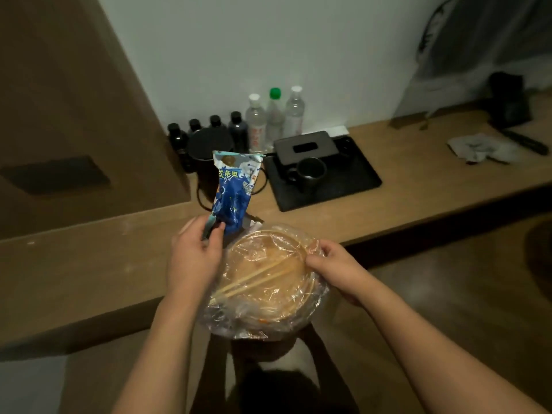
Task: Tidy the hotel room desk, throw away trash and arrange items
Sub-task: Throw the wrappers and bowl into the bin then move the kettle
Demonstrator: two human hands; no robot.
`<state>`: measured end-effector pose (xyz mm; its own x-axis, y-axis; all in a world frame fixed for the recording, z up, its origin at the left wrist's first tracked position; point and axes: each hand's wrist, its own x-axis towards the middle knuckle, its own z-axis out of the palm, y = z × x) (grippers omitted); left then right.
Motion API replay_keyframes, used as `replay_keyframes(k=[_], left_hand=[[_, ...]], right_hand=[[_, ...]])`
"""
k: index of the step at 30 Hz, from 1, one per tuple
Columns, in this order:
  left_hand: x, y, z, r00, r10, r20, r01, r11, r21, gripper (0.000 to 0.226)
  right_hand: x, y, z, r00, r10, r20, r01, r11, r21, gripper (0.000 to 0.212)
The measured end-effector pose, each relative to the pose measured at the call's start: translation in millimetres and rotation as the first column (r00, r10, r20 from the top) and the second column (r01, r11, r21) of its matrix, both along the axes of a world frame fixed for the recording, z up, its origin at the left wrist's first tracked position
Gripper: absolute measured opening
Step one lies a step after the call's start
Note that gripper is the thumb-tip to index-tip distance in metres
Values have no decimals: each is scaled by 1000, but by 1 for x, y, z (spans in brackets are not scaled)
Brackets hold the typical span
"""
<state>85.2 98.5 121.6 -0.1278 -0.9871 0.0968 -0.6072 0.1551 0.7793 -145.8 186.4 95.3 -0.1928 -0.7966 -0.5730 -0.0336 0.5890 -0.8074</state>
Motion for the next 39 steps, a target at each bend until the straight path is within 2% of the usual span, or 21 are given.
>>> replay_keyframes(k=[2,6,11,15,20,24,27,32,34,36,39], left_hand=[[-53,18,4,994,-110,24,111,993,-30,11],[-164,55,14,952,-293,85,301,948,-102,21],[-290,119,33,850,-513,124,527,837,-148,25],[-375,169,44,747,-634,202,663,733,-151,15],[-461,213,50,595,-770,231,804,577,-147,18],[-526,240,42,530,-823,202,847,504,-171,17],[-574,251,32,480,-856,193,876,455,-162,20],[-661,256,20,383,-904,190,922,361,-143,27],[-696,259,20,351,-918,186,933,327,-148,26],[-731,267,22,324,-927,190,943,300,-146,25],[-780,285,23,293,-936,193,952,268,-146,23]], right_hand=[[-41,37,4,996,-90,-11,89,996,-27,24],[-121,116,8,962,-273,-27,272,961,-48,17],[-204,219,11,851,-525,-15,524,850,-47,18],[-253,290,12,670,-742,-39,740,671,-59,19],[-301,356,11,361,-932,27,928,356,-110,17],[-340,391,4,146,-989,35,981,140,-133,5],[-380,406,1,16,-1000,9,993,15,-119,23],[-451,420,1,-230,-972,40,968,-233,-96,8],[-478,422,7,-323,-945,56,936,-328,-130,18],[-504,426,13,-374,-923,87,912,-383,-146,33],[-546,439,17,-425,-894,142,884,-444,-147,36]])
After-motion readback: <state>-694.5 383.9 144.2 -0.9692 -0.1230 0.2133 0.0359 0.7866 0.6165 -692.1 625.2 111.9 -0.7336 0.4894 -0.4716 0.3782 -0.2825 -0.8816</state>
